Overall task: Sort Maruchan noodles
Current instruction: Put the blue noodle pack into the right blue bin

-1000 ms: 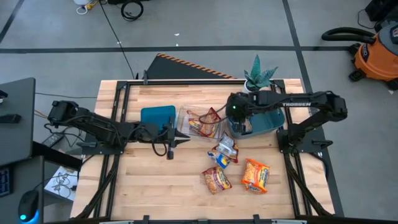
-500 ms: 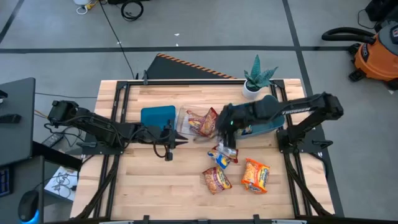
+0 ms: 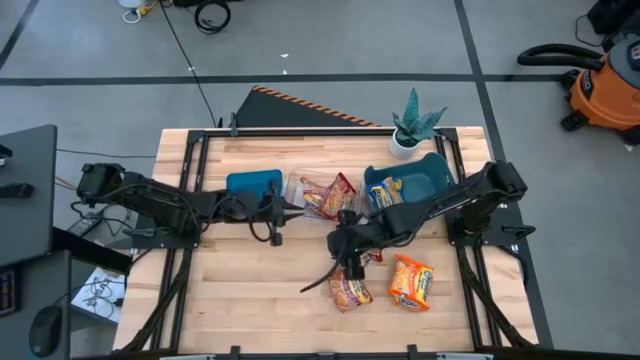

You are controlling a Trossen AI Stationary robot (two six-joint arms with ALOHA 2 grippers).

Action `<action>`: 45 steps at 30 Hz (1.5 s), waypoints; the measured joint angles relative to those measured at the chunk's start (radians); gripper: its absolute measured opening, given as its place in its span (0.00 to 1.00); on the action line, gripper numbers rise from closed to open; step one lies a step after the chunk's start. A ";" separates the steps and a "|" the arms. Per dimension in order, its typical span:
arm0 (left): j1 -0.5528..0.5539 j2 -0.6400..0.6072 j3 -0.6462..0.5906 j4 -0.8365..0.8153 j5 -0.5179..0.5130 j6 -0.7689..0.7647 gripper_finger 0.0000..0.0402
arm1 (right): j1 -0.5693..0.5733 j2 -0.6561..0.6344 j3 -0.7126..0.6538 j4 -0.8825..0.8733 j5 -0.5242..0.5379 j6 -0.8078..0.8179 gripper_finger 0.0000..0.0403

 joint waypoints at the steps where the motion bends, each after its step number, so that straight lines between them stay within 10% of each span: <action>1: 0.012 0.000 0.000 0.001 0.000 0.000 0.14 | 0.002 0.012 0.002 0.003 0.009 -0.010 0.51; 9: 0.089 0.000 0.000 0.006 0.000 0.003 0.14 | 0.003 0.058 0.003 -0.020 0.039 -0.012 0.46; 21: 0.088 0.000 0.000 0.009 0.036 -0.010 0.14 | 0.002 0.043 0.003 -0.122 0.027 -0.014 0.03; 45: -0.115 0.000 0.000 -0.022 0.044 -0.036 0.14 | -0.059 -0.543 0.003 -0.457 0.440 -0.042 0.02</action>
